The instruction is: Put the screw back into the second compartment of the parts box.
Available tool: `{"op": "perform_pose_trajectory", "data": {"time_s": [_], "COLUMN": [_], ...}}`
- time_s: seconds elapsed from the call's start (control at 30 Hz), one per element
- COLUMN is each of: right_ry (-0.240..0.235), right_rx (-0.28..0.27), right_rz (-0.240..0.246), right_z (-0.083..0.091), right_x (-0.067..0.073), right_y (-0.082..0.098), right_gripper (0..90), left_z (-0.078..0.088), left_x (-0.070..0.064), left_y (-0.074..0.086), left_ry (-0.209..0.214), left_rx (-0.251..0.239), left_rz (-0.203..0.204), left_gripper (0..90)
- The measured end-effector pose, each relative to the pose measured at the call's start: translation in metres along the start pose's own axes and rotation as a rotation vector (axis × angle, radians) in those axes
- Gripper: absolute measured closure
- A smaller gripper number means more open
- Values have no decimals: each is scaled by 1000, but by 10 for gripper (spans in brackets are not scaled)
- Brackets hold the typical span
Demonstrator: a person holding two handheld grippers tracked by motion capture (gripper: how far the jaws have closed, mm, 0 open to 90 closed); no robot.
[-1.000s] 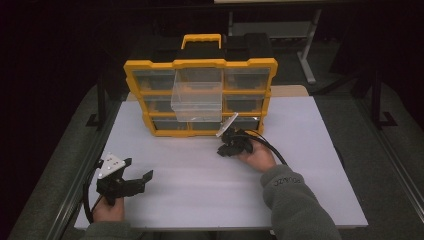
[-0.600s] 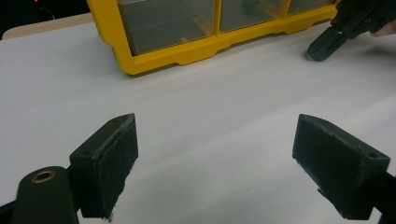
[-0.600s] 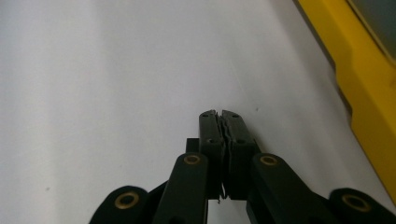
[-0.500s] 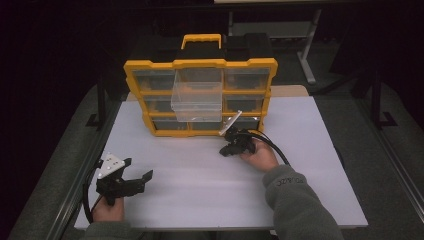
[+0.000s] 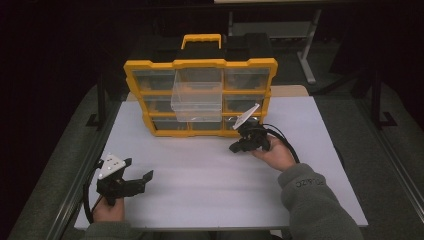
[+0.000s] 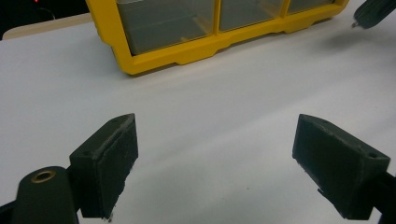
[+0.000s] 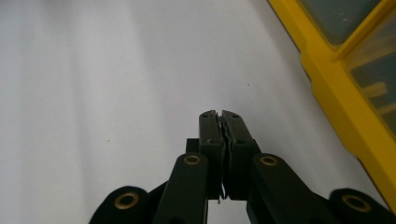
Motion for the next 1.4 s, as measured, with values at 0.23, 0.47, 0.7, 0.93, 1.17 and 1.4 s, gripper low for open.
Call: {"op": "perform_pose_trajectory", "data": {"time_s": [0.23, 0.47, 0.7, 0.93, 1.17, 1.4], "right_ry": [3, 0, 0, 1, 6, 10], "right_rx": [-20, -28, -34, -32, -47, -59], "right_rz": [-22, -8, 12, 29, 54, 88], "right_z": [34, 69, 94, 118, 144, 167], "right_x": [3, 8, 13, 18, 23, 29], "right_y": [-3, -14, -24, -36, -53, -75], "right_gripper": [869, 869, 868, 868, 868, 868], "left_z": [0, 0, 0, 0, 1, 0], "left_x": [0, 0, 0, 1, 1, 1], "left_y": [0, 0, 1, 1, 1, 0], "left_ry": [-1, -3, -3, -6, -7, -3], "left_rx": [-3, -3, -4, -6, -3, 3], "left_rz": [2, 3, 4, 7, 6, 5], "left_gripper": [139, 139, 139, 139, 139, 139]}}
Point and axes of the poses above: each handheld gripper's, and its own axes: z roughly backward along the jaws, y roughly out of its underside, x roughly to its left, the point moved 3 cm from there along -z, roughly forward along the jaws, and after that the axes turned 2 degrees about -z, right-handed, at the moved point
